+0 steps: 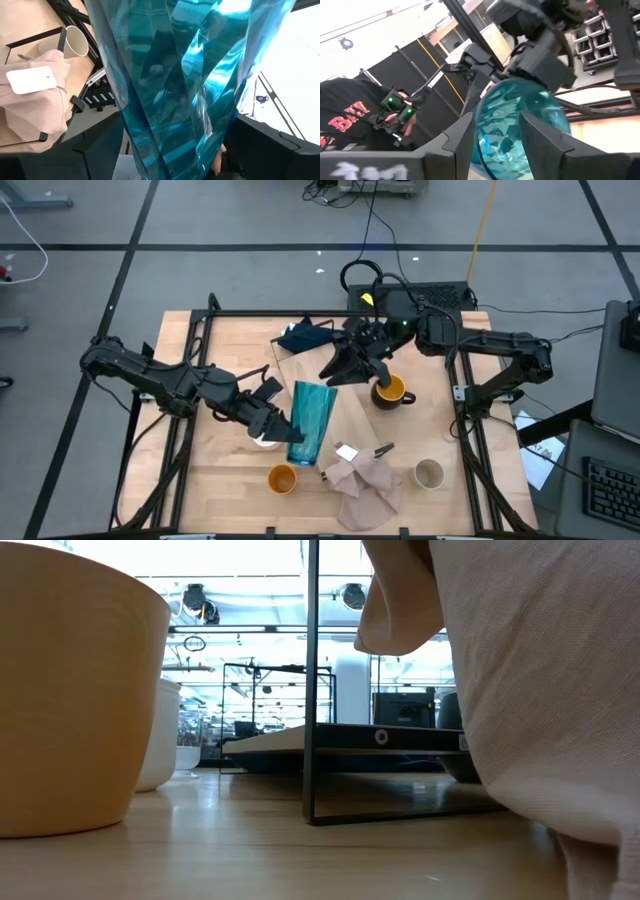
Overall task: Stack small to large cups/mugs on shelf
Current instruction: Put the blue cup on the shelf
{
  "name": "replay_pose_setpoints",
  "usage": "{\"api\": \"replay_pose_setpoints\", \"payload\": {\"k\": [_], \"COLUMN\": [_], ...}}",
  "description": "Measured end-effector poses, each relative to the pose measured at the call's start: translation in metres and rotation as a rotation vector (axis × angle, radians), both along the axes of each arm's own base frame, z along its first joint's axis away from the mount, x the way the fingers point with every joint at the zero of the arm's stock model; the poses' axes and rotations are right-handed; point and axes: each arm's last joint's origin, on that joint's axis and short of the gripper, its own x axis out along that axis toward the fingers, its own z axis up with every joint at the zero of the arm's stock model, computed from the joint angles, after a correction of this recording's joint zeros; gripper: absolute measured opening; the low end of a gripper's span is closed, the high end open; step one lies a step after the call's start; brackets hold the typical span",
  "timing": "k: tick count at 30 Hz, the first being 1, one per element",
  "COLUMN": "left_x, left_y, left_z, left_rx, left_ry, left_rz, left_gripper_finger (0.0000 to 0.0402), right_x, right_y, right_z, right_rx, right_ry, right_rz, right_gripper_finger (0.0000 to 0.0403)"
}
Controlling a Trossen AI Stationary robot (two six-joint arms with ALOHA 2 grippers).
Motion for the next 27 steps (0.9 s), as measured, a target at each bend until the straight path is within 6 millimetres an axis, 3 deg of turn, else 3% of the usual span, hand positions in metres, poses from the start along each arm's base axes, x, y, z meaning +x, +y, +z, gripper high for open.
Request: {"api": "replay_pose_setpoints", "payload": {"k": [10,17,27], "left_x": [0.000,0.001,-0.001], "left_y": [0.001,0.004,0.006], "left_z": [0.000,-0.005,-0.013], "left_rx": [0.043,0.158,0.373], "left_ry": [-0.015,-0.010,0.035], "left_rz": [0.037,0.141,0.274], "left_gripper_finger": [0.0328,0.0317,0.0326], "right_x": [-0.016,-0.050,-0.100], "right_y": [-0.033,-0.050,-0.056], "right_z": [0.008,0.027,0.047], "right_rx": [-0.010,-0.028,-0.062], "right_ry": [-0.018,-0.050,-0.063], "right_rz": [-0.057,-0.120,-0.212], "right_gripper_finger": [0.0149,0.0149,0.0149]}}
